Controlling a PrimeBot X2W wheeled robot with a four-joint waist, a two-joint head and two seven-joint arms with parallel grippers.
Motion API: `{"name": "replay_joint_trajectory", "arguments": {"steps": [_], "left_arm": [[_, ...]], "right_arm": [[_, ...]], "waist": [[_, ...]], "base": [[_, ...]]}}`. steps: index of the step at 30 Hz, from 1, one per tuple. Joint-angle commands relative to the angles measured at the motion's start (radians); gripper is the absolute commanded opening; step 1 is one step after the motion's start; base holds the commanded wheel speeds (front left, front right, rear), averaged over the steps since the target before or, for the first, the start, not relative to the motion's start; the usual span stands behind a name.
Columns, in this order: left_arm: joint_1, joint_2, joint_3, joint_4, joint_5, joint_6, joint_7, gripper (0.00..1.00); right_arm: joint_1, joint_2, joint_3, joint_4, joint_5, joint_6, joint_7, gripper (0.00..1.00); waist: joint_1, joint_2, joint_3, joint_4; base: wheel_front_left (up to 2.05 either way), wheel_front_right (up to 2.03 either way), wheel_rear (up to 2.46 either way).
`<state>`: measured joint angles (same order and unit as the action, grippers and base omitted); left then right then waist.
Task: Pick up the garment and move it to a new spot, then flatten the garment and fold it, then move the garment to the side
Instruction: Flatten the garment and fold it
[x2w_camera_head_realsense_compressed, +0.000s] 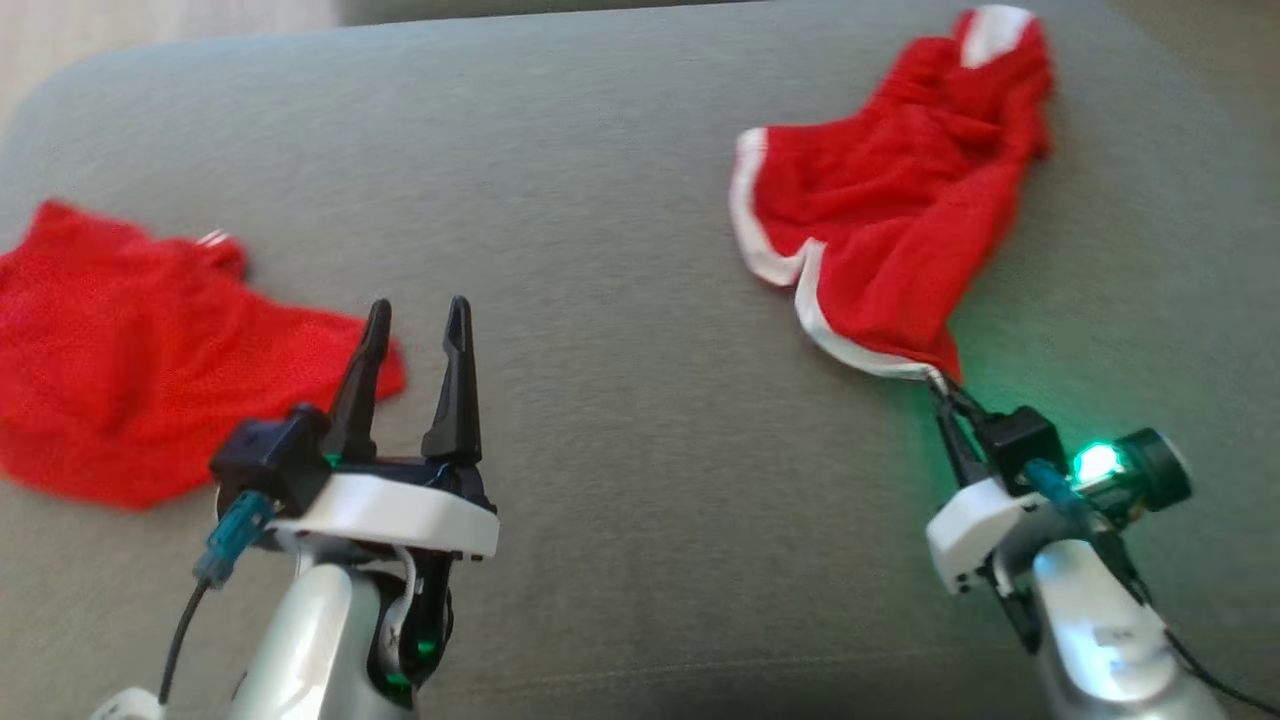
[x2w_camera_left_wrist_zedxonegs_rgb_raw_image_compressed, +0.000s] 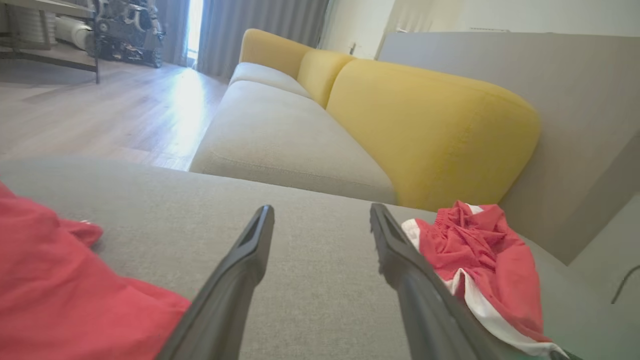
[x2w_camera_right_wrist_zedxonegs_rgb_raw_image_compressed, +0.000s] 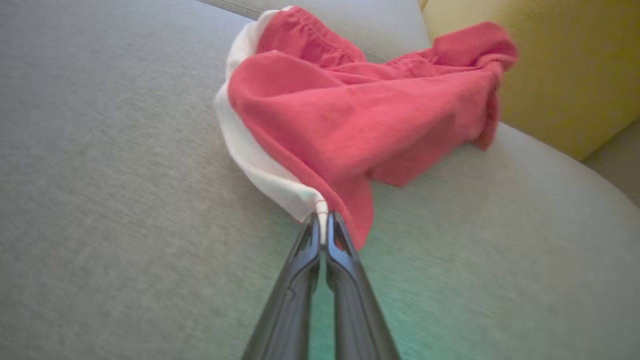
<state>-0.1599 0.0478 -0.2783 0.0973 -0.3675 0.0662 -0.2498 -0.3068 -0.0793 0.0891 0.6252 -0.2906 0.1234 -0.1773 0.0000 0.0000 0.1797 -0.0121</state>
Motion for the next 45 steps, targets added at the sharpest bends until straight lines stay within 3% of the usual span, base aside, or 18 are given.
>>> {"name": "replay_joint_trajectory", "arguments": {"steps": [1, 7, 13, 21, 27, 45], "left_arm": [[-0.054, 0.002, 0.031, -0.028, 0.01, -0.006, -0.012, 1.0], [-0.118, 0.002, 0.01, 0.014, 0.048, -0.043, -0.012, 1.0], [-0.205, 0.002, -0.005, 0.104, 0.089, -0.091, -0.012, 1.0], [-0.331, 0.002, -0.029, 0.256, 0.125, -0.145, -0.012, 1.0], [-0.439, 0.021, -0.129, 0.395, 0.169, -0.188, -0.012, 1.0], [-0.695, 0.06, -0.388, 0.663, 0.08, -0.197, -0.012, 1.0]], "right_arm": [[-0.007, -0.011, 0.021, -0.044, 0.001, 0.007, 0.005, 0.0], [0.044, -0.051, -0.03, -0.177, 0.001, 0.007, 0.085, 0.0], [0.068, -0.037, -0.124, -0.265, -0.043, 0.007, 0.14, 0.0], [0.071, -0.007, -0.199, -0.291, -0.122, 0.007, 0.17, 0.0], [0.052, 0.018, -0.194, -0.29, -0.129, 0.007, 0.148, 0.0], [0.002, 0.029, -0.138, -0.257, -0.076, 0.007, 0.114, 0.0]], "waist": [[0.0, 0.0, 0.001, -0.063], [0.0, 0.0, 0.043, -0.161], [0.0, 0.0, 0.093, -0.233], [0.0, 0.0, 0.148, -0.301], [0.0, 0.0, 0.19, -0.336], [0.0, 0.0, 0.228, -0.363]], "base": [[0.0, 0.0, 0.0], [0.0, 0.0, 0.0], [0.0, 0.0, 0.0], [0.0, 0.0, 0.0], [0.0, 0.0, 0.0], [0.0, 0.0, 0.0]]}}
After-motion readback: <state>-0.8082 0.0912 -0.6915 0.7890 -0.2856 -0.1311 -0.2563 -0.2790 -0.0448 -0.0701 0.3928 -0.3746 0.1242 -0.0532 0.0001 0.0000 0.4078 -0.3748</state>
